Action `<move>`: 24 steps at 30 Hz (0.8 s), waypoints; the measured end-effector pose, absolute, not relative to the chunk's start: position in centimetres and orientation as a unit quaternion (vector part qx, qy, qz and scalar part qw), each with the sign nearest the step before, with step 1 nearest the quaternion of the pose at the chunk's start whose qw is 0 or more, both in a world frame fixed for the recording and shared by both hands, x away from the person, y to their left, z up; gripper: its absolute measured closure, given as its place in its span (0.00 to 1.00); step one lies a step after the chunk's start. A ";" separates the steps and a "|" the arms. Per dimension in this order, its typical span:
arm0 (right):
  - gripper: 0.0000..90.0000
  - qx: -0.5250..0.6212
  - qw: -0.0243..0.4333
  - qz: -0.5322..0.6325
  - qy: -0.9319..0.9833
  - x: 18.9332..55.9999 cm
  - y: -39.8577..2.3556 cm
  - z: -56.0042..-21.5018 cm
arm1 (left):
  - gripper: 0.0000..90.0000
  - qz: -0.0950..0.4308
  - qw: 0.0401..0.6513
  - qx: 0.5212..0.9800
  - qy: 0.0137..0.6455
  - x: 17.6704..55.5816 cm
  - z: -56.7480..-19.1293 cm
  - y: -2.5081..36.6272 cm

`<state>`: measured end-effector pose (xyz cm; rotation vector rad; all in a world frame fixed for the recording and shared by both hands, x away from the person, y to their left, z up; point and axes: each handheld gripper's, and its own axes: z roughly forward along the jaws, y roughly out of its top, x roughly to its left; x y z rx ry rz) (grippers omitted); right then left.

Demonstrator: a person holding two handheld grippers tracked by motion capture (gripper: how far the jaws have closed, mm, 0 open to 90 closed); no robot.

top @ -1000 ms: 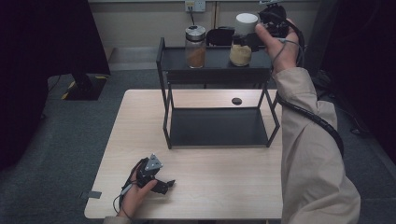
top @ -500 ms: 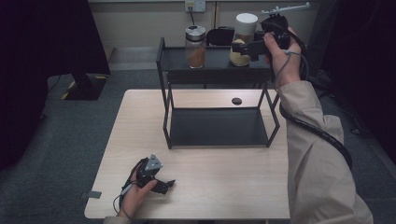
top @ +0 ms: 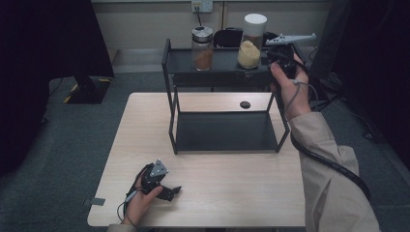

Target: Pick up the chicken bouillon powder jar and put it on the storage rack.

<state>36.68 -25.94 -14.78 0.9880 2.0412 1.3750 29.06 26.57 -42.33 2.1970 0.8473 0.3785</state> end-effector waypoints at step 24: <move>0.00 0.360 0.192 0.521 0.750 35.4 -26.9 -23.7 | 0.00 0.148 0.370 0.856 0.330 29.0 -42.4 26.6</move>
